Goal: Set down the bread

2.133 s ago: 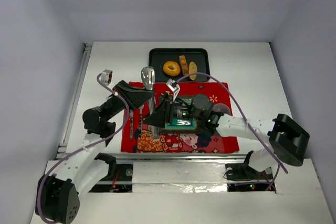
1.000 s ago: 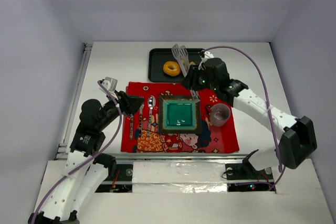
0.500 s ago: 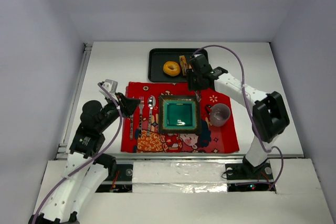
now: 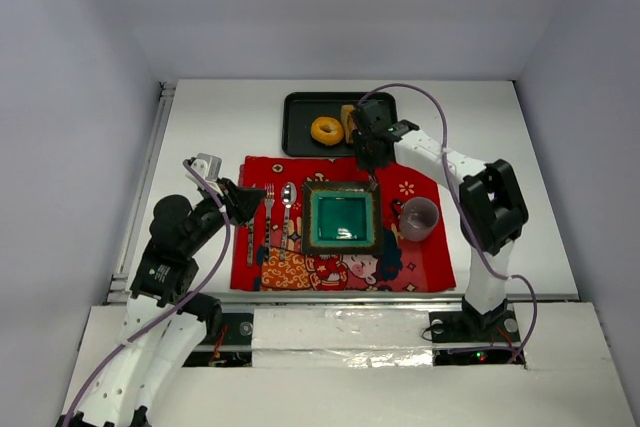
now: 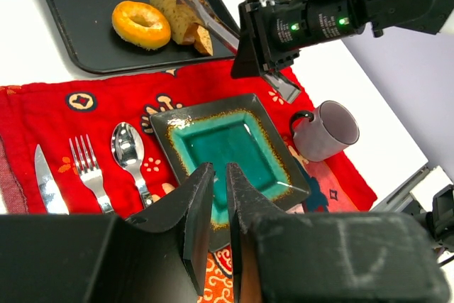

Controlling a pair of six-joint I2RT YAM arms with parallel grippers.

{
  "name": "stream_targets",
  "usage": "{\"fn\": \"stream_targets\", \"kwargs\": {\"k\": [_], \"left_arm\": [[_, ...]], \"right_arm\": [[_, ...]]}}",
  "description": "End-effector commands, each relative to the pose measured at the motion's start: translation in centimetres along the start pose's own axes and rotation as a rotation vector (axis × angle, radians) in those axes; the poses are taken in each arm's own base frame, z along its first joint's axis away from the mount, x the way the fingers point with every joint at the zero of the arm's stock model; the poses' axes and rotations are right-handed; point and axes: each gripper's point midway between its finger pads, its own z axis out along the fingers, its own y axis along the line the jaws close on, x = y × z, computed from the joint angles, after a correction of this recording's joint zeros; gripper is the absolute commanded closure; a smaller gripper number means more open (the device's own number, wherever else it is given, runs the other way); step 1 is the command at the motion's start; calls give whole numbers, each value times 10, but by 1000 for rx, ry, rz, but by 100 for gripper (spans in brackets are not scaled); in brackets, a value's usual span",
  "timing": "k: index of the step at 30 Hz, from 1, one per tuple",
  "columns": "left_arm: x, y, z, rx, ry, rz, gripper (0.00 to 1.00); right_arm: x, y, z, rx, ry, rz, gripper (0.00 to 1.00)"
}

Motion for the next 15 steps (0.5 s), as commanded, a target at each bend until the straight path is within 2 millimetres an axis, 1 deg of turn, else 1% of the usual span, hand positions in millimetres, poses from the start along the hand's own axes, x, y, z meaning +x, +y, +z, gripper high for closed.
{"fn": "stream_targets", "kwargs": {"k": [1, 2, 4, 5, 6, 7, 8, 9, 10, 11, 12, 13, 14, 15], "left_arm": [[-3, -1, 1, 14, -23, 24, 89], [-3, 0, 2, 9, -20, 22, 89], [-2, 0, 3, 8, -16, 21, 89], [-2, 0, 3, 10, -14, 21, 89], [-1, 1, 4, 9, -11, 18, 89], [0, 1, 5, 9, -5, 16, 89], [-1, 3, 5, 5, -5, 17, 89], [0, 3, 6, 4, -1, 16, 89], [1, 4, 7, 3, 5, 12, 89], [2, 3, 8, 8, 10, 13, 89], [4, 3, 8, 10, 16, 11, 89], [3, 2, 7, 14, 11, 10, 89], [2, 3, 7, 12, 9, 12, 89], [2, 3, 7, 10, 6, 11, 89]], "right_arm": [[-49, 2, -52, -45, -172, 58, 67], [-47, 1, -59, -54, -182, 71, 69], [-51, 4, -80, -106, -226, 82, 69], [-55, 10, -104, -177, -259, 88, 69], [-42, 11, -106, -203, -239, 89, 69], [-34, 15, -112, -243, -231, 89, 69], [-29, 26, -133, -343, -239, 96, 68], [-19, 29, -138, -379, -222, 96, 68], [10, 37, -135, -411, -165, 77, 68], [26, 46, -141, -465, -134, 72, 68], [33, 50, -158, -514, -156, 83, 68], [64, 49, -150, -524, -97, 83, 68], [81, 57, -157, -568, -69, 77, 68], [91, 61, -161, -595, -56, 103, 68]]}}
